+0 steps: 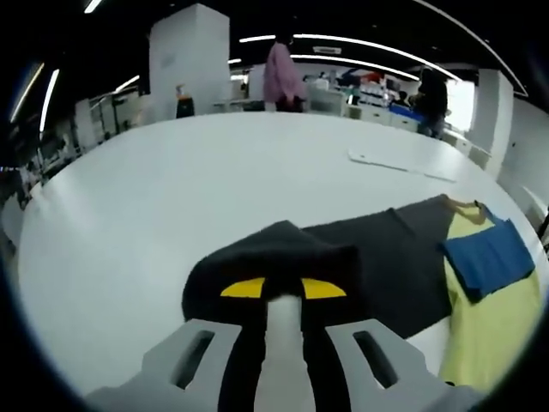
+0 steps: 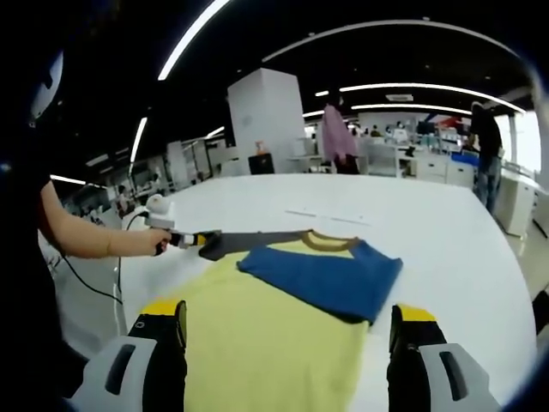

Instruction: Fold the garment on the visible template until the final outline fits inside the template.

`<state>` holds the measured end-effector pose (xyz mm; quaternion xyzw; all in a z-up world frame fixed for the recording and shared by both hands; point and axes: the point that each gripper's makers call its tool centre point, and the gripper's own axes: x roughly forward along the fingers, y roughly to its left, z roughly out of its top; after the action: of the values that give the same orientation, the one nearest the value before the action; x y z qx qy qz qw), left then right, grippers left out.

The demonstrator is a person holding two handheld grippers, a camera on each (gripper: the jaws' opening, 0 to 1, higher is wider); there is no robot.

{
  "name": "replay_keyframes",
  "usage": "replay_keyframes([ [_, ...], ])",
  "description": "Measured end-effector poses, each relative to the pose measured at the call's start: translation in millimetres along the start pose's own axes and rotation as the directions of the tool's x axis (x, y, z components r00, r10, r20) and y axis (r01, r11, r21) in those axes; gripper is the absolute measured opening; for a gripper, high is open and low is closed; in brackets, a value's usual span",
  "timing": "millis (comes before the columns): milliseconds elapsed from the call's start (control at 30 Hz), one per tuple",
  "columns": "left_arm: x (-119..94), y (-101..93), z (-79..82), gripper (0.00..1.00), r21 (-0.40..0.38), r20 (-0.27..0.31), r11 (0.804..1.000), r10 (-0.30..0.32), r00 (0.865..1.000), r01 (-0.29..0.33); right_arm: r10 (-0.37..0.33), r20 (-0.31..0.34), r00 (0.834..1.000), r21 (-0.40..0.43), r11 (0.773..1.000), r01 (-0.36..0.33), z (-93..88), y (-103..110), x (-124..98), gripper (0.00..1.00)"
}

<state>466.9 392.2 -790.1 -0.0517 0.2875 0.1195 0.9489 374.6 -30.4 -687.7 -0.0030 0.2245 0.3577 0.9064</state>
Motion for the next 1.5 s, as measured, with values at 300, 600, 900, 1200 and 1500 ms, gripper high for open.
replay_keyframes([
  [300, 3.3, -1.1, 0.2, 0.11, 0.011, 0.004, 1.000, 0.013, 1.000, -0.014, -0.003, -0.007, 1.000, 0.000, 1.000, 0.003, -2.2, 0.3, 1.2, 0.98],
  [600, 4.4, 8.5, -0.2, 0.00, 0.005, 0.010, 0.999, 0.050, 0.999, -0.050, -0.009, -0.017, 1.000, -0.005, 1.000, 0.009, -4.9, -0.4, 1.1, 0.98],
  [900, 3.4, 9.2, -0.3, 0.00, -0.003, 0.001, 1.000, 0.024, 1.000, -0.024, -0.016, -0.008, 1.000, 0.001, 1.000, 0.016, -4.3, -1.1, 0.2, 0.98],
  [1200, -12.7, 12.0, 6.9, 0.00, 0.012, 0.022, 0.999, -0.049, 0.999, 0.049, -0.014, 0.010, 1.000, -0.012, 1.000, 0.014, 4.5, -1.8, 0.5, 0.98],
  [1500, -37.4, 26.7, 12.1, 0.00, 0.046, 0.017, 0.995, -0.087, 0.996, 0.086, 0.007, 0.016, 1.000, -0.029, 1.000, -0.007, 9.7, 6.0, 3.2, 0.98],
])
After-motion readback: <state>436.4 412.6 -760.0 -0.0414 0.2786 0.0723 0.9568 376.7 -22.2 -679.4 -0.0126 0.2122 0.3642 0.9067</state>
